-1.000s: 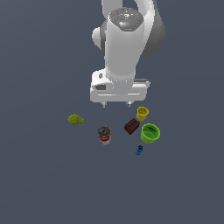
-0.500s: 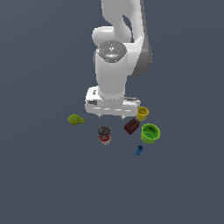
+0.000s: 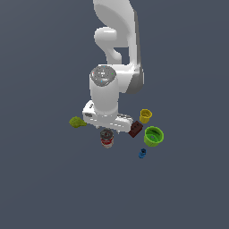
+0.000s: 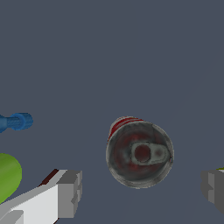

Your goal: Pick up a designated object from a clutter of objects.

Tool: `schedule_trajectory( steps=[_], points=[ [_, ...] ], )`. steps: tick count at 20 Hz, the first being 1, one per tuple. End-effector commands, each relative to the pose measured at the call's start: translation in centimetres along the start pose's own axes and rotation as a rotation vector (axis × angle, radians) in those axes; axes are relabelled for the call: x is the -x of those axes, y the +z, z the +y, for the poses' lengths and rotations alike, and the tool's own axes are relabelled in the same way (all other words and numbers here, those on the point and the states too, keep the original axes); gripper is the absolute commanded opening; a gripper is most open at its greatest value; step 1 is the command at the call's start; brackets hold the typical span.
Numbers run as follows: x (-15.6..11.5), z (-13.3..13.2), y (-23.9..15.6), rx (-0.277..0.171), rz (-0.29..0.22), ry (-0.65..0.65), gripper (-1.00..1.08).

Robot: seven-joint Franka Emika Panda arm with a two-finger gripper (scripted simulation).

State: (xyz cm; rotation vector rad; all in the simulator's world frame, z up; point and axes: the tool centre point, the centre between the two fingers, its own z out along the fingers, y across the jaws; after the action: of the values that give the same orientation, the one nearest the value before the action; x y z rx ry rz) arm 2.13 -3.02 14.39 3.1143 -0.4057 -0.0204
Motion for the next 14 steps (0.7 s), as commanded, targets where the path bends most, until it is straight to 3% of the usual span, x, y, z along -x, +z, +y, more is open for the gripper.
schedule_trajectory(
  steps=[1,14],
  points=[
    [-0.3,0.4,0.8,-0.002,0.007,0.025,1.0],
    [-0.4,0.7,2.8,-0.002,0.011,0.045,1.0]
  ],
)
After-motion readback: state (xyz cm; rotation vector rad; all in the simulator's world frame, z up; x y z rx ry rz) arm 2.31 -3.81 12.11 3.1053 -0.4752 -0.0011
